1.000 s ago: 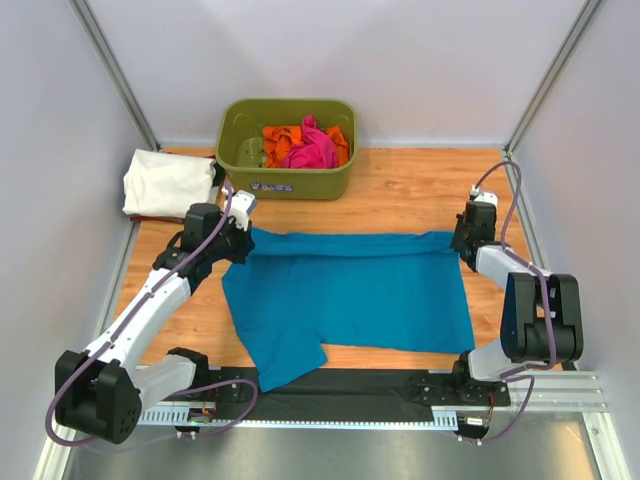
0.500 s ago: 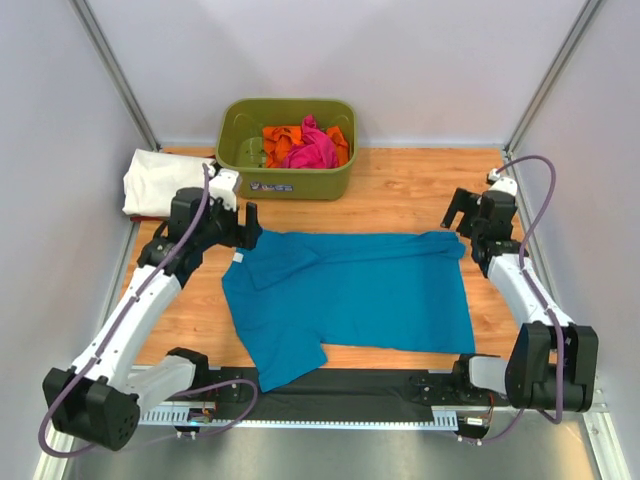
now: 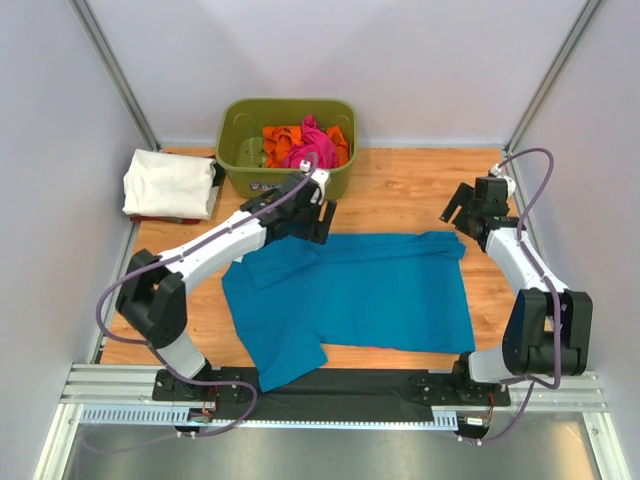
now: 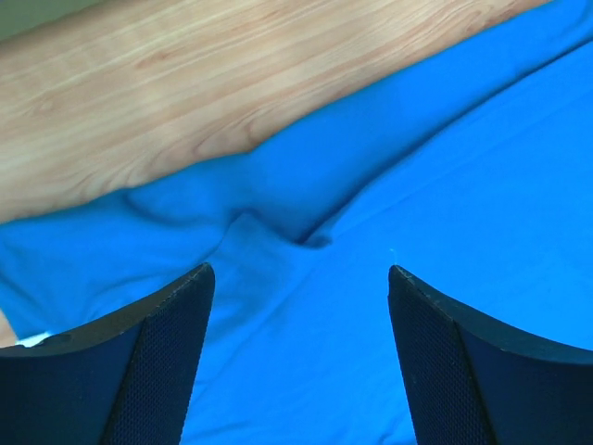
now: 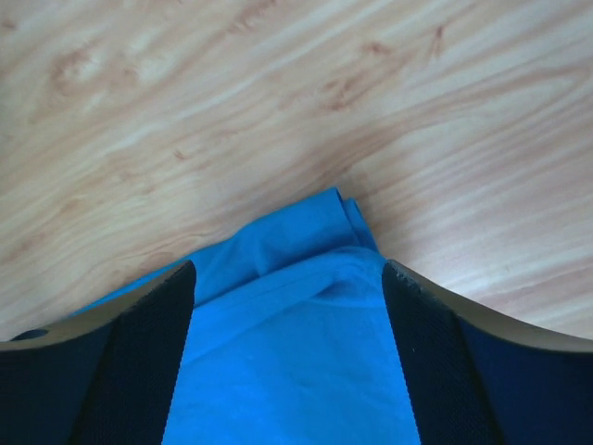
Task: Fold and stack the t-shirts
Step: Fold the tshirt
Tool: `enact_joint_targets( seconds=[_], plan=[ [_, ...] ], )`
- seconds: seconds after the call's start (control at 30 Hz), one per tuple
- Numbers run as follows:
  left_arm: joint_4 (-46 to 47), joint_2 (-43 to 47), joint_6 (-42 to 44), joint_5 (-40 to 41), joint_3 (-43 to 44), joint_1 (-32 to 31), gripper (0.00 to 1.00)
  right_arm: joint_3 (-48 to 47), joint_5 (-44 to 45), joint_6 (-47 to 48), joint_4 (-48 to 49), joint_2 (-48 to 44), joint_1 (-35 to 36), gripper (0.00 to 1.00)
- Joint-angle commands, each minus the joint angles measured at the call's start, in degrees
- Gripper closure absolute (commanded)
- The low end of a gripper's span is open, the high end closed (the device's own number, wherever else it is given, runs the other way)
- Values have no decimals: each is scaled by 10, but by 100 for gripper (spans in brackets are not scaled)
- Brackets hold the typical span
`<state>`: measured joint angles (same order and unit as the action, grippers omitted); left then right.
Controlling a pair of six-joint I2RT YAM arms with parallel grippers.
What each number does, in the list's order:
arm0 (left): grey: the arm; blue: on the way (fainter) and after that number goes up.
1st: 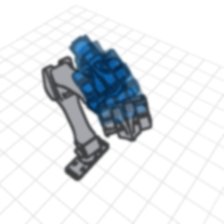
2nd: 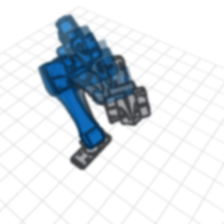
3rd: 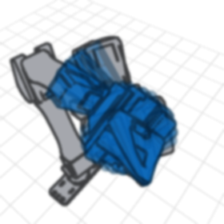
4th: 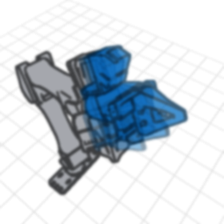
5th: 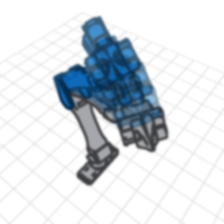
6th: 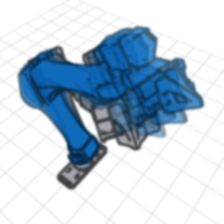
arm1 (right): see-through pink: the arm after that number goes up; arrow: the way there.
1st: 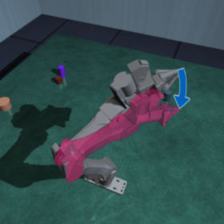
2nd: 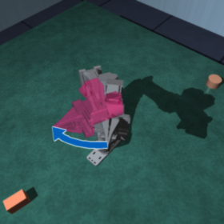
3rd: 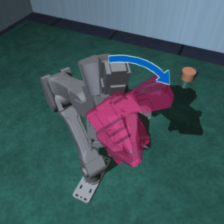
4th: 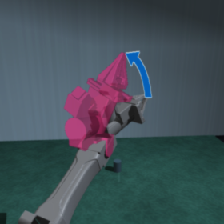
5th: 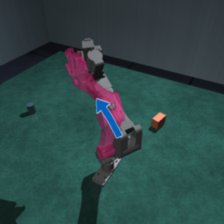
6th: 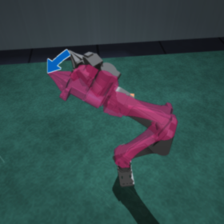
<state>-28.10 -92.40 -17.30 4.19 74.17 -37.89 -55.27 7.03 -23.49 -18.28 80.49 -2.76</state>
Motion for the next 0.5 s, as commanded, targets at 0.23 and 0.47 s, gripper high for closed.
enact_joint_targets(
  seconds=[0.23, 0.47],
  plan=[
    [63, -132, 73, 8, 96, -66, 26, -78, 56, -28, -105, 108, 0, 39],
    [65, -177, 25, 7, 125, -68, 35, -76, 35, -3, -77, 145, 5, 76]
  ],
)
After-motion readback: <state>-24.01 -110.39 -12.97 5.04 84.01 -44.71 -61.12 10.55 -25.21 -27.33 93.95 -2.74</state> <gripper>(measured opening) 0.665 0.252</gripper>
